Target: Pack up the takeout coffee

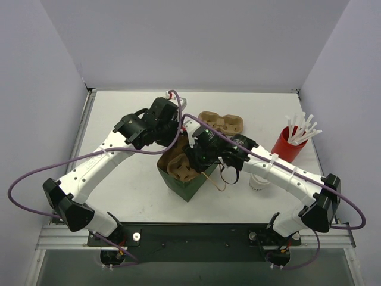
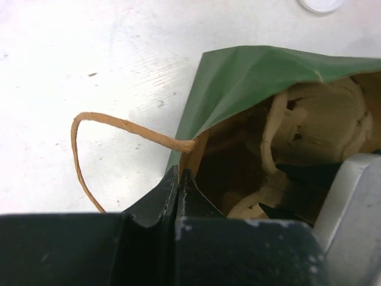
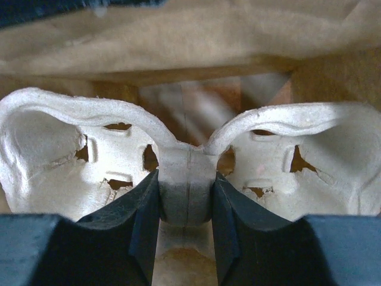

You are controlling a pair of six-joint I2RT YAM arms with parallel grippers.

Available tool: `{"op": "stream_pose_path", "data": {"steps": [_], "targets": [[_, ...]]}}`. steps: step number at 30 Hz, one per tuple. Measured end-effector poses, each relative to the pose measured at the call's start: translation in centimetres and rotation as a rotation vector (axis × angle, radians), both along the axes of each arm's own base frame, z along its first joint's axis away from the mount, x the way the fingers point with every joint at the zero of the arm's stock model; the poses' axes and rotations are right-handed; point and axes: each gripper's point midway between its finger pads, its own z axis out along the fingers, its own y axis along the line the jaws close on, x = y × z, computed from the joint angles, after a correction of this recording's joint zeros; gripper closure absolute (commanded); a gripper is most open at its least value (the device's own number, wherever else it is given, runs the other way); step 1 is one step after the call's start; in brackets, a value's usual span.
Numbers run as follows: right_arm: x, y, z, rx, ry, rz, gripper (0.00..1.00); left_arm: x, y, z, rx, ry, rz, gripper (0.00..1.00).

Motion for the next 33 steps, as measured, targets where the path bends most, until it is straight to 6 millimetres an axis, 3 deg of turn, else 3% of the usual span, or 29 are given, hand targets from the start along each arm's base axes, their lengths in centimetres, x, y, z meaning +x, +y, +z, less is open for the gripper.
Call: {"op": "stream_pose_path", "data": {"steps": [6, 23, 27, 28, 31, 33], "targets": [[0.0, 0.2, -1.1, -0.026, 0.021, 0.0, 0.84, 1.3, 1.6, 0.0, 0.071, -0.062, 0.071, 1.0], [0.0, -0.6, -1.7, -0.08, 0.028, -0.009, 0.81, 1.1, 1.2, -0.3, 0.061, -0.084, 0.017, 1.0], [-0.1, -0.8, -1.6, -0.081, 0.028, -0.01, 0.81, 1.0, 1.0, -0.3, 0.056, -0.085, -0.003, 0.88], [-0.1, -0.8, -1.6, -0.081, 0.028, -0.01, 0.81, 0.9, 1.0, -0.3, 0.055, -0.084, -0.007, 0.75], [-0.1, -0.8, -1.6, -0.082, 0.027, -0.012, 0.81, 0.8, 0.9, 0.0, 0.046, -0.084, -0.02, 0.58], [-0.1, -0.9, -1.6, -0.085, 0.026, -0.014, 0.81, 0.7, 1.1, 0.2, 0.043, -0.093, -0.022, 0.55]]}}
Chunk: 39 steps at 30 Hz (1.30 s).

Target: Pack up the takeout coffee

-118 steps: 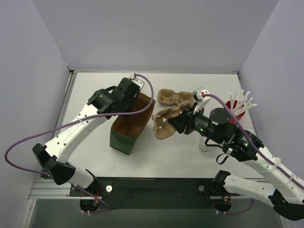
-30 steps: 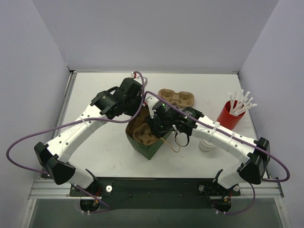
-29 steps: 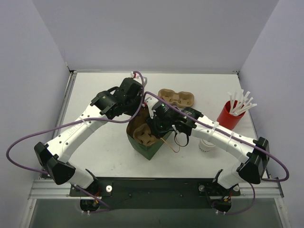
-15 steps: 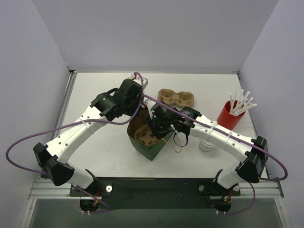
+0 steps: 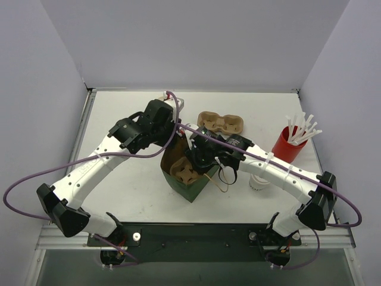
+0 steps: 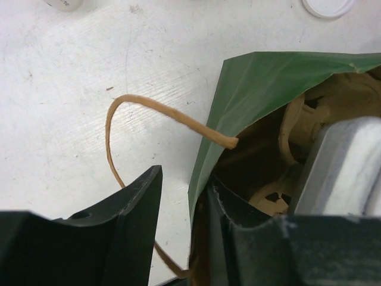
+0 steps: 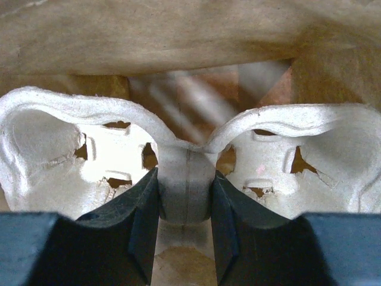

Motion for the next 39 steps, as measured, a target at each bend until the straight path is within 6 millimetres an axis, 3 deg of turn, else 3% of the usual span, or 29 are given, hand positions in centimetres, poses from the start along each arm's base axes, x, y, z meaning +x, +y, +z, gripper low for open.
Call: {"op": "stream_pose_path", "data": {"steps": [8, 15, 23, 28, 32, 39], "targets": [[-0.2, 0.3, 0.2, 0.005, 0.003, 0.001, 0.81, -1.2, 0.4, 0.3, -0.044, 0.006, -0.022, 0.55], [0.0, 0.9, 0.4, 0.003, 0.02, 0.011, 0.81, -1.1, 0.9, 0.5, -0.069, -0.005, -0.018, 0.54], [-0.2, 1.1, 0.0, 0.016, 0.074, -0.013, 0.81, -2.0, 1.8, -0.2, -0.076, 0.003, -0.07, 0.53], [1.7, 0.0, -1.2, 0.01, 0.107, -0.118, 0.81, -4.2, 1.1, 1.4, -0.143, -0.01, -0.188, 0.55], [1.8, 0.0, -1.4, 0.012, 0.113, -0.138, 0.81, -4.6, 0.9, 2.4, -0.176, -0.031, -0.221, 0.55], [1.8, 0.0, -1.5, 0.018, 0.12, -0.151, 0.81, -4.7, 0.7, 2.3, -0.18, -0.027, -0.232, 0.54]]}}
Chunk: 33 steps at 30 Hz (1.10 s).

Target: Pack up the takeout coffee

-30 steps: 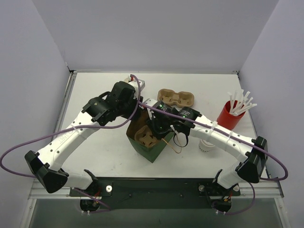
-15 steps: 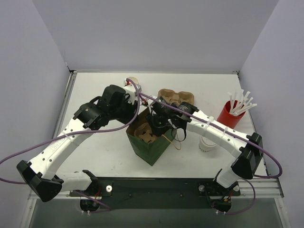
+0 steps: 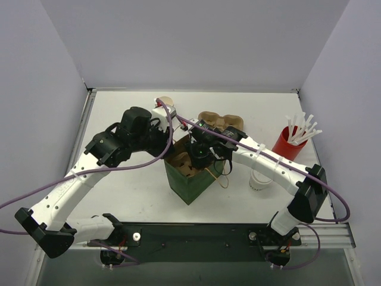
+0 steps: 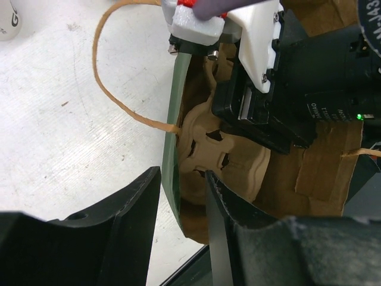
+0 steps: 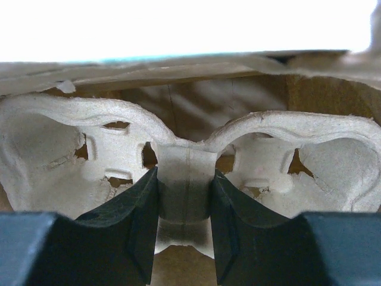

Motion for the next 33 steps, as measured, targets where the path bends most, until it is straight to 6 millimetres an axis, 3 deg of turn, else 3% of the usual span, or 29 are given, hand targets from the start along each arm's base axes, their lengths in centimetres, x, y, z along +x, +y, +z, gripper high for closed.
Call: {"op": "stream_pose_path", "data": {"steps": [13, 17, 18, 20, 26, 33], "targets": [[-0.4, -0.4, -0.7, -0.02, 0.027, -0.016, 0.81, 1.9, -0.1, -1.3, 0.075, -0.033, 0.0, 0.5], [-0.5, -0.5, -0.7, -0.023, 0.033, -0.02, 0.81, 2.3, -0.4, -1.5, 0.078, -0.039, -0.004, 0.69], [-0.5, -0.5, -0.7, -0.023, 0.033, -0.02, 0.81, 2.3, -0.4, -1.6, 0.077, -0.039, -0.003, 0.86], [-0.5, -0.5, -0.7, -0.024, 0.032, -0.021, 0.81, 2.4, -0.5, -1.7, 0.073, -0.04, 0.0, 1.0], [-0.4, -0.5, -0.7, -0.022, 0.029, -0.024, 0.81, 3.3, 0.2, -2.2, 0.097, -0.068, 0.081, 1.0], [-0.4, 0.0, -0.5, -0.009, 0.02, -0.016, 0.81, 3.4, 2.3, -2.1, 0.14, -0.134, 0.224, 1.0]]}}
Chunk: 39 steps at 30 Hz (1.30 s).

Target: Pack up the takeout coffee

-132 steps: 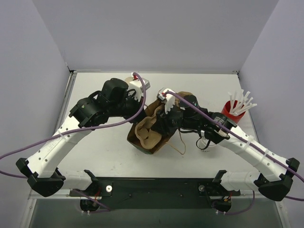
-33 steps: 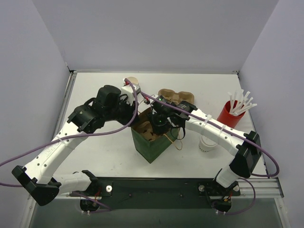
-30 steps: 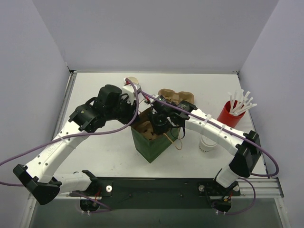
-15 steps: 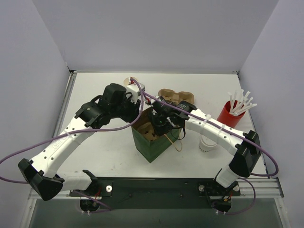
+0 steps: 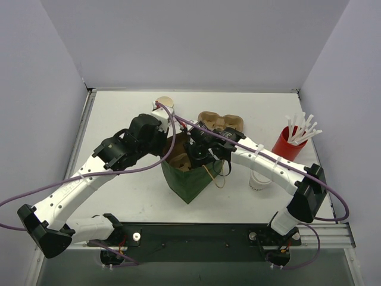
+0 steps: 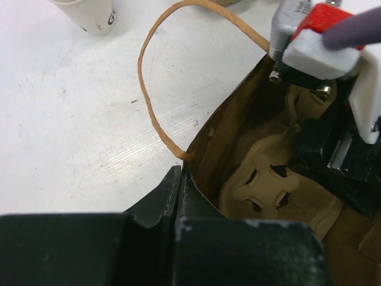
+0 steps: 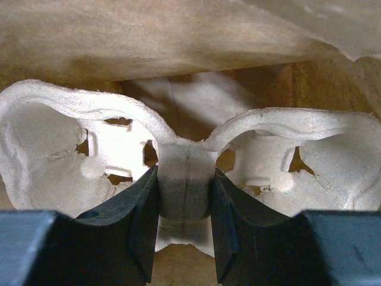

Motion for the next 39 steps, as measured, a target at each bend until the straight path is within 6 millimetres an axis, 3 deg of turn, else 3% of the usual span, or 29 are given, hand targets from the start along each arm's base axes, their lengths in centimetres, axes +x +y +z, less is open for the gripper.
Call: {"op": "stream_pose_path", "data": {"steps": [10, 27, 34, 39], "targets": [[-0.5, 0.5, -0.6, -0.013, 0.007, 0.023, 0.8, 0.2, 0.4, -0.3, 0.0, -0.016, 0.072, 1.0], [-0.3, 0.0, -0.3, -0.084, -0.006, 0.025, 0.6, -0.2, -0.6, 0.1, -0.049, -0.011, 0.082, 1.0], [-0.3, -0.5, -0.2, -0.108, -0.011, 0.026, 0.4, -0.2, -0.7, 0.1, -0.048, -0.01, 0.079, 1.0], [-0.3, -0.4, 0.4, -0.109, -0.017, 0.025, 0.33, -0.3, -1.1, 0.6, -0.062, -0.014, 0.066, 1.0]]}}
